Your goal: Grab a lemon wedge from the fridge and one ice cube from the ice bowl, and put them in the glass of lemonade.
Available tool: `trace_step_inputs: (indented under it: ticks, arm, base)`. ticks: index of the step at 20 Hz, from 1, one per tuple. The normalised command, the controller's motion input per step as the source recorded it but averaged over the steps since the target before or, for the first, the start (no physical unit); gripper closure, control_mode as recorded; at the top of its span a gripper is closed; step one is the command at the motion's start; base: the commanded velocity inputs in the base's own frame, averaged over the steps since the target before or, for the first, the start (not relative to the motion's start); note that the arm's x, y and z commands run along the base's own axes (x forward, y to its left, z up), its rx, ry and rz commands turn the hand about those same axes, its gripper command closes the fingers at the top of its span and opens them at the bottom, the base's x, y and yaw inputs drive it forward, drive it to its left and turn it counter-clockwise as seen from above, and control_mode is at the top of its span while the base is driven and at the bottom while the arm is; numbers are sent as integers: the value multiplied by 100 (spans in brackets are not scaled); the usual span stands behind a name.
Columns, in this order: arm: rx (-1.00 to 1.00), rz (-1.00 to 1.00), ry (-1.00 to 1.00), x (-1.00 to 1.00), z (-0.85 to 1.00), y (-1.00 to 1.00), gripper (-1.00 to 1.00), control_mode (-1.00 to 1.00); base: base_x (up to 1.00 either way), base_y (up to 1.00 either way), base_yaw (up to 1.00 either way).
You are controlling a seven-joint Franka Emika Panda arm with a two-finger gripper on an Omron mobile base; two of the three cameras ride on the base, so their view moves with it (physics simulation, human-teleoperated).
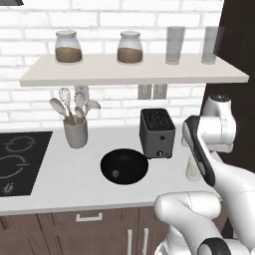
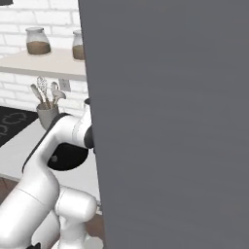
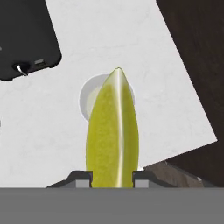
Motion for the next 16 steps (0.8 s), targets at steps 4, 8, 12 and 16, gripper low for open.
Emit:
trace_step_inputs:
  ticks: [4,8,12,16]
  arm:
    - [0,0,0,13,-27,-13,100,-100]
    - [0,0,0,3,-19,-12,100,-100]
    - [0,0,0,6,-9,-6,100,-100]
    - [0,-3,0,29,-2,0,100,-100]
  base:
    - [0,0,0]
    - [0,0,0]
    - [0,0,0]
    - [0,0,0]
